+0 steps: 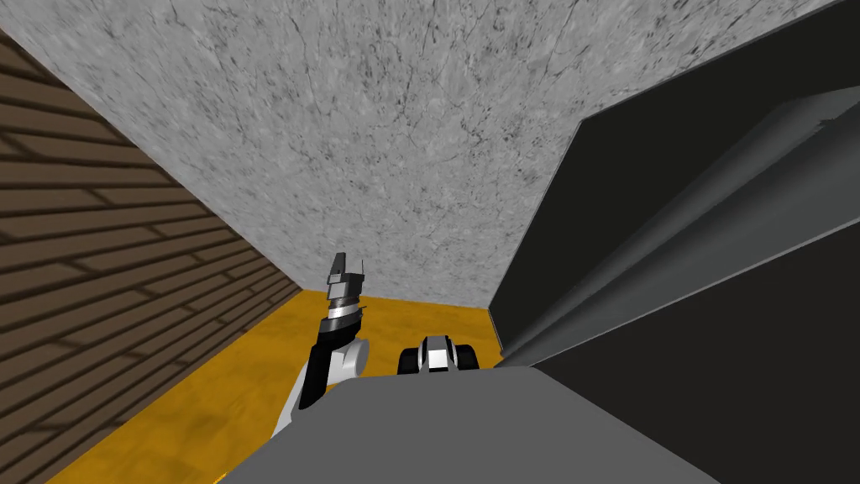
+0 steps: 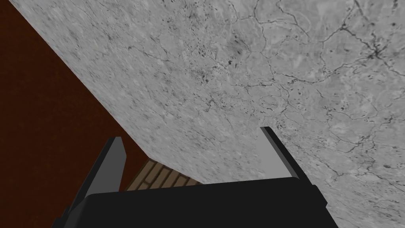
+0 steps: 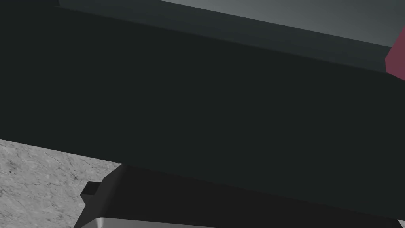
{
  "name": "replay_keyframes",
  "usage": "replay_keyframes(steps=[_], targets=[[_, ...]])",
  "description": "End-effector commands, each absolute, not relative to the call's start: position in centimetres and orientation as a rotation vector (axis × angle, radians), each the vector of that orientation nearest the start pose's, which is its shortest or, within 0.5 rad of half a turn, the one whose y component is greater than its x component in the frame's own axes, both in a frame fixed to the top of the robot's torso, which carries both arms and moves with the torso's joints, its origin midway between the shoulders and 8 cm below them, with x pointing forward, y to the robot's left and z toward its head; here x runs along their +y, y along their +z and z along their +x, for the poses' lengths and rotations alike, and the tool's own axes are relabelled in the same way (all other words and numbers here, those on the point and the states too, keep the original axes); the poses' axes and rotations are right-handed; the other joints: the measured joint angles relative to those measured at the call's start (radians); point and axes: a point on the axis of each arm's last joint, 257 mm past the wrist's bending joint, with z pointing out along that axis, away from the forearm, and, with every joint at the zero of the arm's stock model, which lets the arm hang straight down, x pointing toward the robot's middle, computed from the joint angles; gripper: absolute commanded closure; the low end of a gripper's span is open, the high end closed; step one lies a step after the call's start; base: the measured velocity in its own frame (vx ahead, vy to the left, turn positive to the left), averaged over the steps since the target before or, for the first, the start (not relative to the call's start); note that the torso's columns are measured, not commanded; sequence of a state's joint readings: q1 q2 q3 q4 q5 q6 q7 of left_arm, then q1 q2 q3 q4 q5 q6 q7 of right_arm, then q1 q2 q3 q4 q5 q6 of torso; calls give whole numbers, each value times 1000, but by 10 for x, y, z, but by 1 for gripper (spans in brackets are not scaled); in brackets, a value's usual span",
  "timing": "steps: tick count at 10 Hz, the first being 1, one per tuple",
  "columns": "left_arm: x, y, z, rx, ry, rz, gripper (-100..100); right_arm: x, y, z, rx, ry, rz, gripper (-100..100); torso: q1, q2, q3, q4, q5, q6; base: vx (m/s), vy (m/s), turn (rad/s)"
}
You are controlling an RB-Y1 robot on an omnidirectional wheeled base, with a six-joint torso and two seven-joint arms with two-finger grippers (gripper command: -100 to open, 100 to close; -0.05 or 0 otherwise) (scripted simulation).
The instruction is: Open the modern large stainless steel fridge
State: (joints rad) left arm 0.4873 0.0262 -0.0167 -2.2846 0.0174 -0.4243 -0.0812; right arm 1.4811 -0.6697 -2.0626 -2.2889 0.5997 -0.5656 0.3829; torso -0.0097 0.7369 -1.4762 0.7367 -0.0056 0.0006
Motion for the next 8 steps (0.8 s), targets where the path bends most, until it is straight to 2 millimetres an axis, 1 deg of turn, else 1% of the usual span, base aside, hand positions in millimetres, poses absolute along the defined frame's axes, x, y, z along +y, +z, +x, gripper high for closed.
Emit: replay_keyframes(steps=[1, 5, 6, 7, 8], targets=[[274, 16, 357, 686, -1247, -667, 0, -430, 275, 202, 1185, -1363, -1254, 100, 2, -1, 0, -1, 0, 0, -128, 97, 106], [274, 16, 357, 686, -1247, -667, 0, -397, 276, 221, 1102, -1277, -1307, 100, 5, -3, -3, -2, 3, -4, -153, 123, 131], [274, 16, 357, 686, -1247, -667, 0, -405, 279, 217, 1115, -1298, -1289, 100, 6, -4, -3, -2, 3, -3, -77, 60, 34], [274, 16, 357, 686, -1246, -667, 0, -412, 277, 225, 1099, -1258, -1302, 100, 1, -6, -5, -1, 2, 0, -172, 109, 257], [274, 16, 357, 686, -1247, -667, 0, -417, 284, 227, 1087, -1266, -1295, 100, 2, -2, -4, -2, 1, -5, -188, 137, 98]])
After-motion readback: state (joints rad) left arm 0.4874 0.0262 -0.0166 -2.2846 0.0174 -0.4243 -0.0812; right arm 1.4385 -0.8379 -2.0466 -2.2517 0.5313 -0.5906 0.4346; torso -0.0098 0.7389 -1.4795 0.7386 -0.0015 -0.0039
